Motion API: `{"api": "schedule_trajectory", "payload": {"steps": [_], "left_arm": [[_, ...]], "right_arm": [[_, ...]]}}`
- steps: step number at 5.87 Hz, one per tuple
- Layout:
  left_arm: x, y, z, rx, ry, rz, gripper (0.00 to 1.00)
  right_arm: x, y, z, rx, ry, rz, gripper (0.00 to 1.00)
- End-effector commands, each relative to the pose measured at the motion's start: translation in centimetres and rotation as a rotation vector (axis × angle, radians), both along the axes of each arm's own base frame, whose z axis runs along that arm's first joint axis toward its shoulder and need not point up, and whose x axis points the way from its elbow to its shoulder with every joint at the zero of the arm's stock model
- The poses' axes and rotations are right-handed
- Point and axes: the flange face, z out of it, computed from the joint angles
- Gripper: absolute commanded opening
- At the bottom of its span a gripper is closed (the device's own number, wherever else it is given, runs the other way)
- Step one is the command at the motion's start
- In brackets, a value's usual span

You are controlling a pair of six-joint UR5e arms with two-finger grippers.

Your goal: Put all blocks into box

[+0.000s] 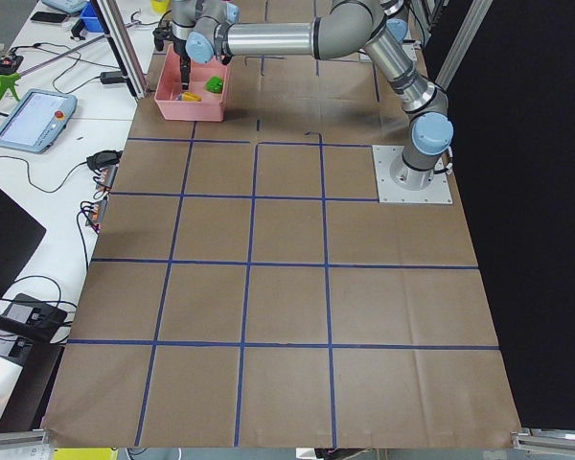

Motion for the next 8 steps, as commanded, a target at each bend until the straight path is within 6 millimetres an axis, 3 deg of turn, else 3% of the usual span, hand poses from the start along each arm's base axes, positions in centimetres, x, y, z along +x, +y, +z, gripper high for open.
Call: {"api": "schedule_trajectory", "payload": {"steps": [1,2,3,4,5,6,7,8], "left_arm": [[1.4,1.0,2.9,0.009,-0.003,0.009,1.00],[5.9,1.2,5.7,0.035,-0.005,0.059,1.00],[11.8,1.0,7.8,0.064,-0.013,0.064,1.00],[15.6,1.1,9.0,0.070,-0.038,-0.018,1.00],[17.2,3.5,12.0,0.057,-0.056,-0.070,1.00],[16.3,7.9,14.8,0.062,-0.040,-0.089,1.00],[15.1,12.2,15.1,0.102,0.065,-0.120,1.00],[14.9,16.3,15.5,0.125,0.065,-0.161,1.00]], "right_arm": [[6.5,0.4,0.4,0.006,-0.013,-0.062,0.08],[11.5,1.2,-0.3,0.029,-0.010,-0.092,0.08],[16.2,1.3,0.0,-0.037,-0.027,-0.163,0.09],[20.2,0.3,-0.9,-0.086,-0.156,-0.263,0.10],[24.7,-0.3,-2.5,-0.111,-0.231,-0.307,0.10],[26.8,-1.4,-3.1,-0.215,-0.288,-0.355,0.13],[27.2,-2.0,-3.0,-0.310,-0.310,-0.350,0.43],[27.1,-2.1,-3.2,-0.326,-0.295,-0.347,0.99]]}}
